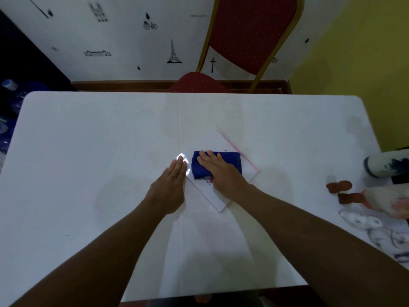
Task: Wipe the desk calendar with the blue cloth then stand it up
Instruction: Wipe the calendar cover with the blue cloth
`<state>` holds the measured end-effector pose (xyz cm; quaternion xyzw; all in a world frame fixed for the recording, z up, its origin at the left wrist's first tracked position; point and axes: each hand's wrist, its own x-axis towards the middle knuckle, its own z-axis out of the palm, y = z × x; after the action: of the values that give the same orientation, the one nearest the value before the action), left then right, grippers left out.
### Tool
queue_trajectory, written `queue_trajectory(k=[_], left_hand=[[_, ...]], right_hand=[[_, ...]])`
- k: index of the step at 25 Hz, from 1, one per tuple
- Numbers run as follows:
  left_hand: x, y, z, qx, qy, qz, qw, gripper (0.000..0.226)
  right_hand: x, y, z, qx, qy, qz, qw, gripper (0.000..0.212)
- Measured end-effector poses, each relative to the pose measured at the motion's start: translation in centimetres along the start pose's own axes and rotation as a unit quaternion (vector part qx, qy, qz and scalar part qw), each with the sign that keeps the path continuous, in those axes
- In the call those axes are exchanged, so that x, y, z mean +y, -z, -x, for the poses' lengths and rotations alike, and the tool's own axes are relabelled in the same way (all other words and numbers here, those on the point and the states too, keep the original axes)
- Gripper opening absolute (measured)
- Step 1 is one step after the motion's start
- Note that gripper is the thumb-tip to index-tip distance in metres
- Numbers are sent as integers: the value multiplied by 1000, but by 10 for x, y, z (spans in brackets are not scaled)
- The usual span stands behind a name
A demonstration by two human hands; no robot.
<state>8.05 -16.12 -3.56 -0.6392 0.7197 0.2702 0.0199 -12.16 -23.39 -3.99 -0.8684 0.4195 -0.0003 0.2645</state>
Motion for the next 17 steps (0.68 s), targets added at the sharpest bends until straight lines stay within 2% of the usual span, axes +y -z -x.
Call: queue_trajectory(k=[5,11,14,17], left_hand=[[2,1,0,-6,3,-8,1000,72],[6,8,1,-13,5,-7,1000,71],[8,12,2,-17,5,-10,1000,68],[8,13,3,-14,0,-8,1000,68]], right_hand=[[-7,-12,36,13,11,-30,999,84],[-15,-17,88,2,50,-53,997,78],[-11,-3,101,79,51,-63,994,72],[0,23,84,184,-36,-113,976,68]])
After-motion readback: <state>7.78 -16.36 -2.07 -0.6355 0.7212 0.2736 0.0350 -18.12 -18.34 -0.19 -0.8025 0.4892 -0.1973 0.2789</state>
